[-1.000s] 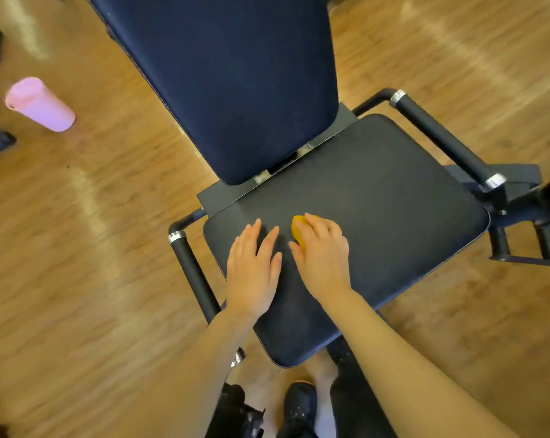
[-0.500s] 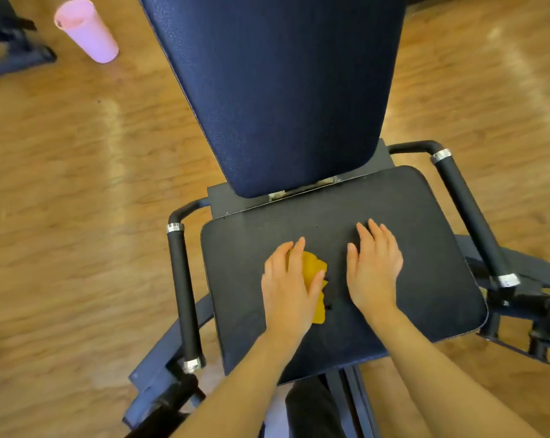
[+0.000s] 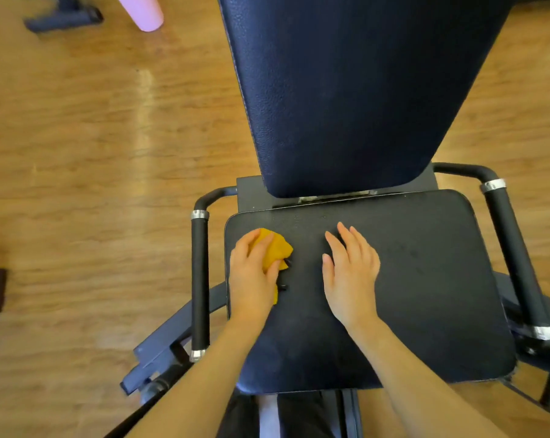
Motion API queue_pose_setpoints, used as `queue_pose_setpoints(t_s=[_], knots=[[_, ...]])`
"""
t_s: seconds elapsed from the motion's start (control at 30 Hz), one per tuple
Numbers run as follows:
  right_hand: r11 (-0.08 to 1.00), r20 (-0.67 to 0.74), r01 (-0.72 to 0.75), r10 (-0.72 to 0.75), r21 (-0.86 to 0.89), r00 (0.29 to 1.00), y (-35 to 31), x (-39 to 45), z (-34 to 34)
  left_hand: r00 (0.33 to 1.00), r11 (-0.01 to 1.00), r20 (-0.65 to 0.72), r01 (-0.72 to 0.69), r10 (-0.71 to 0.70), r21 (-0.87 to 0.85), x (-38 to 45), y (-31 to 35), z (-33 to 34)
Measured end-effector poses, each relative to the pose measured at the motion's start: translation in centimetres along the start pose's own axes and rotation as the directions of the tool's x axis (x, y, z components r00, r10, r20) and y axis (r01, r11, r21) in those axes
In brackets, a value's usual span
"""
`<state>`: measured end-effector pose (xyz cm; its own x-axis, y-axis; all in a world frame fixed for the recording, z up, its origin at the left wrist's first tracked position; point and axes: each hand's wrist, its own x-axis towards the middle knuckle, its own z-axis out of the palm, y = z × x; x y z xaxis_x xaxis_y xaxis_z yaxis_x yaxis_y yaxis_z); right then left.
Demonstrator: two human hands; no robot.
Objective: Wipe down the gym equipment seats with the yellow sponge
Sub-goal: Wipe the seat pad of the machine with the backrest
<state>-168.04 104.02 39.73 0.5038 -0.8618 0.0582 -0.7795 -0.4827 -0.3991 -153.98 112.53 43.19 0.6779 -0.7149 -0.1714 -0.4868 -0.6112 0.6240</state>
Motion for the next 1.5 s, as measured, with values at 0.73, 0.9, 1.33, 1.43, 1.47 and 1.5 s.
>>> queue_pose_setpoints(t_s=[0.73, 0.9, 1.33, 1.43, 1.47, 1.5], knots=[[0.946, 0.174, 0.281, -0.253, -0.162, 0.952, -8.9, 2.0, 5.5, 0.954, 0.942, -0.180, 0.181, -0.238, -0.284, 3.7, -5.6, -2.6], [0.940, 0.149, 0.288, -0.263, -0.184, 0.953, -9.0, 2.0, 5.7, 0.959, 0.941, -0.174, 0.166, -0.224, -0.297, 3.0, -6.2, -1.7], [0.941, 0.127, 0.278, -0.257, -0.193, 0.958, -9.1, 2.0, 5.8, 0.960, 0.922, -0.175, 0.142, -0.217, -0.360, 2.4, -6.3, -0.7], [0.940, 0.133, 0.276, -0.253, -0.199, 0.958, -9.1, 2.1, 5.8, 0.954, 0.917, -0.186, 0.152, -0.234, -0.370, 3.8, -6.1, -0.3], [0.939, 0.137, 0.276, -0.252, -0.204, 0.958, -9.2, 2.0, 5.8, 0.953, 0.913, -0.184, 0.158, -0.241, -0.377, 4.5, -6.1, -0.3], [0.938, 0.139, 0.276, -0.251, -0.211, 0.958, -9.1, 2.1, 5.8, 0.953, 0.912, -0.182, 0.158, -0.240, -0.378, 5.1, -6.0, -0.2]])
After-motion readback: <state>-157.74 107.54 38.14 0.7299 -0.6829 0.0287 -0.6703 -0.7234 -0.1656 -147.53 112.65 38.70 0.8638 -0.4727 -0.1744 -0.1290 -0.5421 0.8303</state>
